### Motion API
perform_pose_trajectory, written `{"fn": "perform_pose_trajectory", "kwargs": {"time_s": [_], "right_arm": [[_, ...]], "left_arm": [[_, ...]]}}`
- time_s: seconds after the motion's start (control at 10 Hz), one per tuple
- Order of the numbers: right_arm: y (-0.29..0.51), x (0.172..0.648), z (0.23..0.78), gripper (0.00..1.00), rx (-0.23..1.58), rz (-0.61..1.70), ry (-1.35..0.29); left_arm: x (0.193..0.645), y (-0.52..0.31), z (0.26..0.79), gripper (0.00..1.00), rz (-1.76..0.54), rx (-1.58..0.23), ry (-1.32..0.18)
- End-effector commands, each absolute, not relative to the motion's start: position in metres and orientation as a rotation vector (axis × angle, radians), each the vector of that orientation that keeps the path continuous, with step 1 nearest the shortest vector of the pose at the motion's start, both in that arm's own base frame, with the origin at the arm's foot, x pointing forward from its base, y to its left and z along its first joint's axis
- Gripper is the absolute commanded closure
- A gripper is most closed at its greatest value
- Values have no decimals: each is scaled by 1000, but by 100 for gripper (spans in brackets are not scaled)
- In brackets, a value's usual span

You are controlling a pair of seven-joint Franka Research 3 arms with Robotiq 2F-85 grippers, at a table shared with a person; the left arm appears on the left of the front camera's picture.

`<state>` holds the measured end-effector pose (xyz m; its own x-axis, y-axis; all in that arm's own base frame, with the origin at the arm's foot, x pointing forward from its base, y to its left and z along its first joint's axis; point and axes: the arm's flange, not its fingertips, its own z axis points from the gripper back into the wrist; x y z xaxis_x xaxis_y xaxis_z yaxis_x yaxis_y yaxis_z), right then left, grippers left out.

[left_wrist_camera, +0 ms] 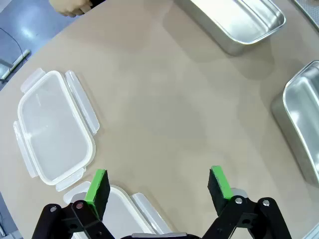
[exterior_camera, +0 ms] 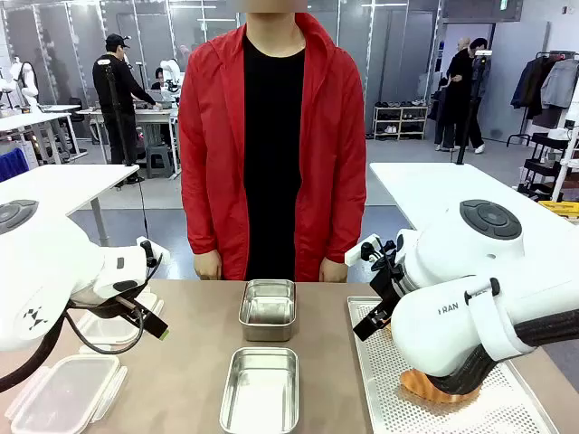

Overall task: Place the bread into the airtight container.
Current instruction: Pick up a Butter Roll and place it into an empty Airtight Container.

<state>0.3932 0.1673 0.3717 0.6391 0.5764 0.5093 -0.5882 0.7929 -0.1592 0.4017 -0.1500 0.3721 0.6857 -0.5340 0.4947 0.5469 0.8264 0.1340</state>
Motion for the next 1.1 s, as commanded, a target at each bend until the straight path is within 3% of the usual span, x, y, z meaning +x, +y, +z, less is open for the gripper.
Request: {"fn": "perform_pose_trajectory", "kwargs": {"time_s": [0.0,1.0], "right_arm": [[167,393,372,0,22,664,-573],[167,393,372,0,22,664,-573]], "left_arm": [[402,-150,372,0,-606,-25,-546],[402,-150,372,0,-606,-25,-546]]}}
